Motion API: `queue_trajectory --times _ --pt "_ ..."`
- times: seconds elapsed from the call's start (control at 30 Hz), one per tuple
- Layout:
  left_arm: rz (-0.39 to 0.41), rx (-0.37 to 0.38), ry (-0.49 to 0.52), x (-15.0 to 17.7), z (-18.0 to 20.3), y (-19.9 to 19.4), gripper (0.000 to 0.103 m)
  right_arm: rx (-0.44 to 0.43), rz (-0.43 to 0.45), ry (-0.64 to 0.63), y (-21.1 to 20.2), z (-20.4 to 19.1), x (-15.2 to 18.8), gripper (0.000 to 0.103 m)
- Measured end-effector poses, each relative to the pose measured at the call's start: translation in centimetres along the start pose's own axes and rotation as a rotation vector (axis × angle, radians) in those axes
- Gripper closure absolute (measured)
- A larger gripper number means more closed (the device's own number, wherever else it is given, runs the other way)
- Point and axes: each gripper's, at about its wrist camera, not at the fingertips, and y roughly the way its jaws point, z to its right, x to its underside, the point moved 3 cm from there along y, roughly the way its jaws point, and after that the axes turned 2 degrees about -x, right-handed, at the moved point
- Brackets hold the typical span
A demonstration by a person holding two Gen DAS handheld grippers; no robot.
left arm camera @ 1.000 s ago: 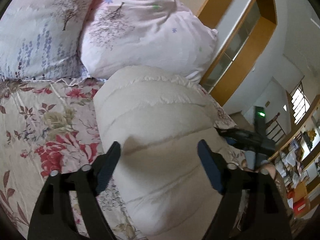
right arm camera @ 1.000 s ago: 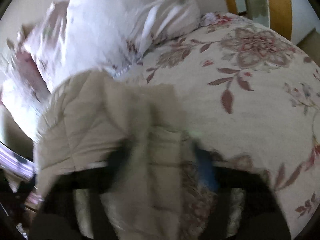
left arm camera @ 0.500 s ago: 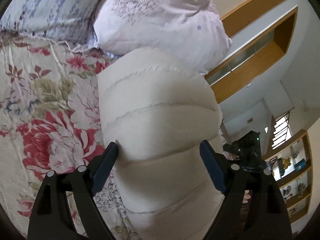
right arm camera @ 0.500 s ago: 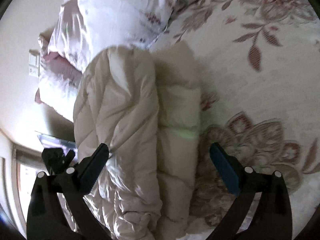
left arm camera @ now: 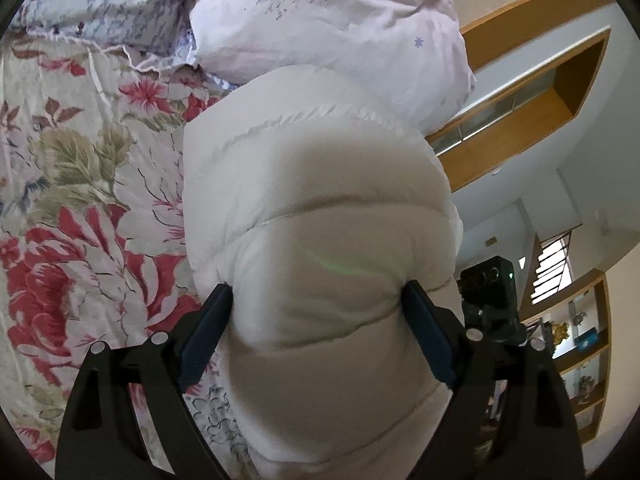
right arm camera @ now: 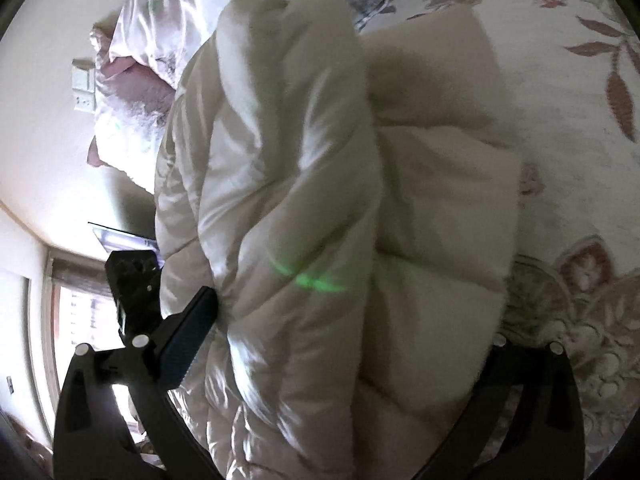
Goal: Fold large clothes
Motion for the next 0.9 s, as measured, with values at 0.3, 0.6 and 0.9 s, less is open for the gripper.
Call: queue_trajectory --times 0.3,0.6,0.9 --pt "0.026 0.077 -0.046 0.4 -0.4 -0.6 0.044 -0.113 0.011 -0.013 0.3 -0.8 0.6 0.053" --pt "0.102 0.104 -0.016 0.3 0.5 -4.1 0.060 -0.114 0.045 -0.103 0.6 -5.3 0.7 0.067" --pt "0.232 0.039 0.000 -1.2 -1.0 -10.4 0.060 -0.141 0.025 -0.216 4.8 -11.4 -0.9 0.067"
